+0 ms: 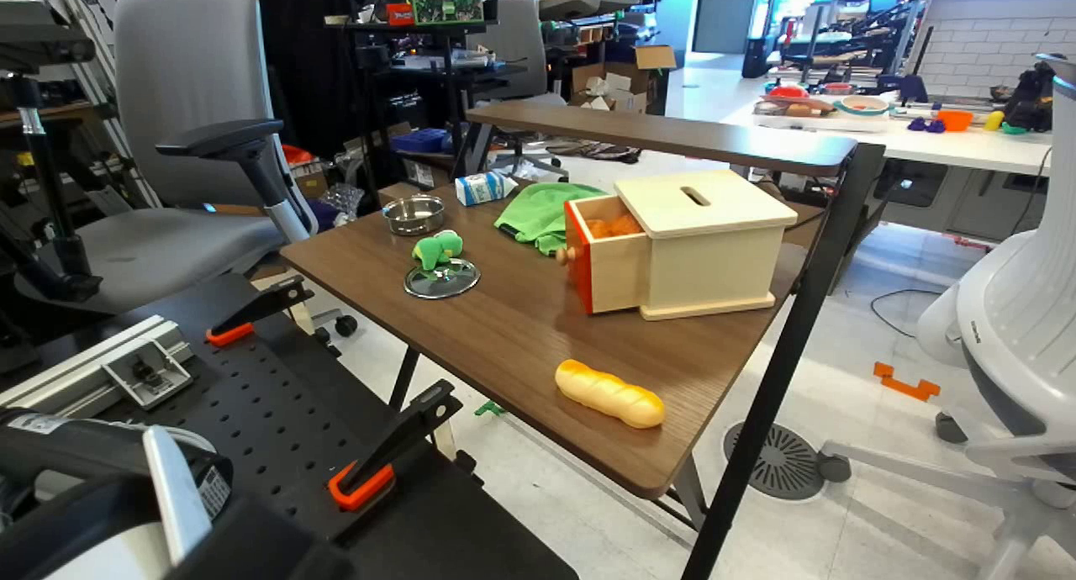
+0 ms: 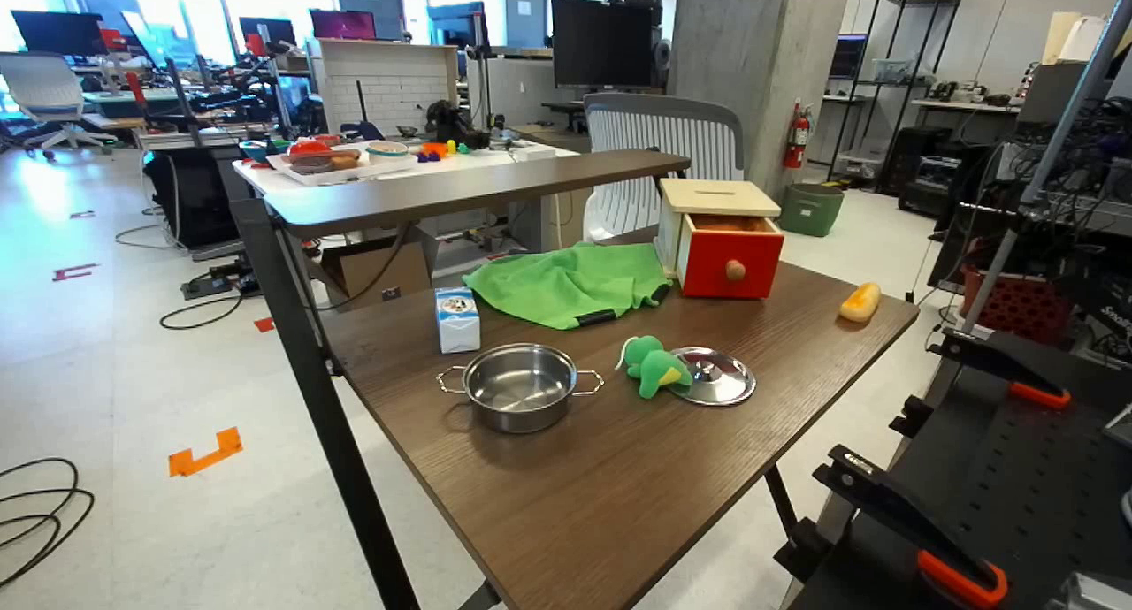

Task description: Move the milk carton to the right

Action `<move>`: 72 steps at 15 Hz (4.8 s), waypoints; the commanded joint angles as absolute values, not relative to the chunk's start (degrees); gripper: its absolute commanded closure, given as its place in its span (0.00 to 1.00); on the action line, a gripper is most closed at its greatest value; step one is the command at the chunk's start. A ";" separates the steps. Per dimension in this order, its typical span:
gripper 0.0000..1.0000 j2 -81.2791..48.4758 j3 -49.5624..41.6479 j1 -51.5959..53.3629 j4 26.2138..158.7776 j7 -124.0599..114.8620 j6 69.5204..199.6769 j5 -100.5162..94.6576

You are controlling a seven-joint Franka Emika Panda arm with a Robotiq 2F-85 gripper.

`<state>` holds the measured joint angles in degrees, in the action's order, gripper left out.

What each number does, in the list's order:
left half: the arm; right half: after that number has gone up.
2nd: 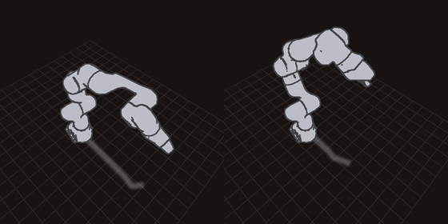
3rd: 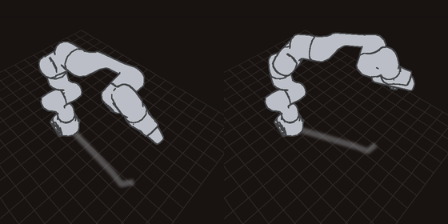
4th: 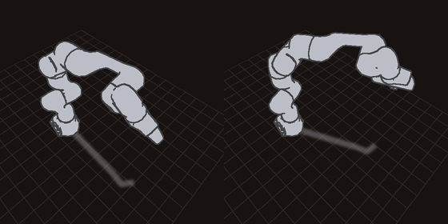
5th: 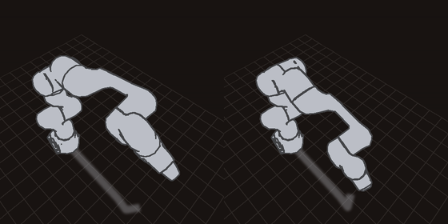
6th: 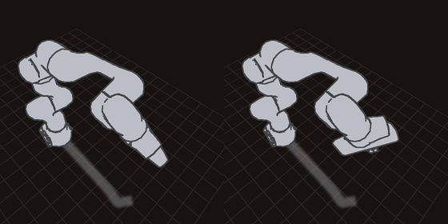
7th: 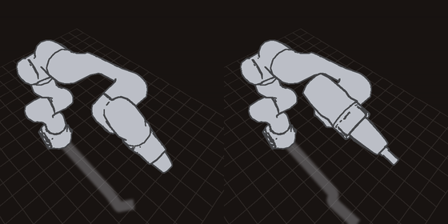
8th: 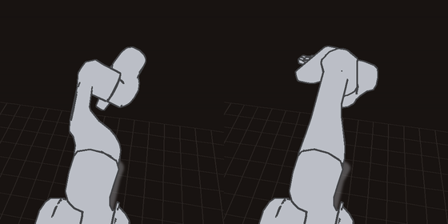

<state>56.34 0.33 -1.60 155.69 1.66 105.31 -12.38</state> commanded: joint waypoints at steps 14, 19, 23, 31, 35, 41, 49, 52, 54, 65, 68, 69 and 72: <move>0.00 10.48 12.56 0.70 138.37 -24.91 134.42 -4.76; 0.00 -3.42 13.19 4.88 128.00 -31.15 138.39 -6.14; 0.00 -12.92 11.09 9.03 119.26 -37.61 137.50 -7.75; 0.00 -29.96 6.04 18.90 101.77 -48.47 132.12 -8.85; 0.00 -37.45 3.89 22.21 94.40 -48.97 131.16 -9.97; 0.00 -45.73 0.11 24.05 84.92 -48.21 129.89 -11.68; 0.00 -53.21 -2.25 24.29 76.84 -49.10 128.36 -11.17; 0.00 -55.16 -3.03 24.72 74.61 -50.24 127.65 -11.25; 0.00 -56.37 -3.56 25.05 73.10 -51.09 127.24 -11.48; 0.67 -60.02 -2.43 24.80 67.68 -49.64 122.99 -10.51; 0.81 -58.39 -2.23 24.95 69.07 -48.10 124.13 -11.04; 0.81 -57.39 -2.28 24.95 69.78 -47.48 124.25 -11.18; 0.81 -53.90 -2.25 24.59 72.44 -46.17 124.40 -11.68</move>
